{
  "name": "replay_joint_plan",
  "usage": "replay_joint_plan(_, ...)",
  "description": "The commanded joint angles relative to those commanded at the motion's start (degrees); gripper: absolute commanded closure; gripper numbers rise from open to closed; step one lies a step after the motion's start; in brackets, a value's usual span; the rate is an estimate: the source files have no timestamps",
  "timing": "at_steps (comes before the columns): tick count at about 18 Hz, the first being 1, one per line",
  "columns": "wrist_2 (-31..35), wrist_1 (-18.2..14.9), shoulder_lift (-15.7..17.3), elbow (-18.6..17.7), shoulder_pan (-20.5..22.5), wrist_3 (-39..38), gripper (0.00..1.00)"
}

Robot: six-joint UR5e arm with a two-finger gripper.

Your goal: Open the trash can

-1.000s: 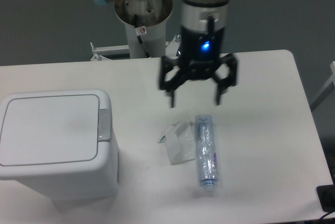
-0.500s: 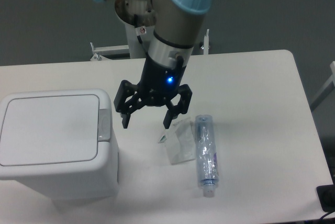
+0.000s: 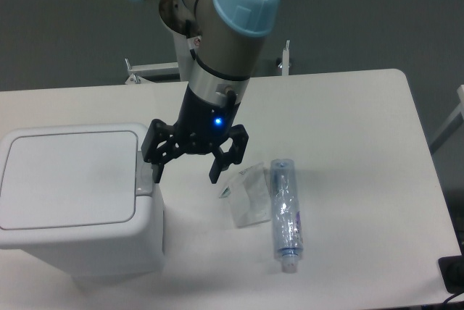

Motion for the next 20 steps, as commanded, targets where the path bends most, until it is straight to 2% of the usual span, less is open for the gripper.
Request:
replay_joint_plan(16,0.35,0.44,-0.97,-0.26,-0.18,0.35,0.0)
replay_joint_plan(20,0.18,0.44,-0.62,1.05,-0.18,0.52,0.0)
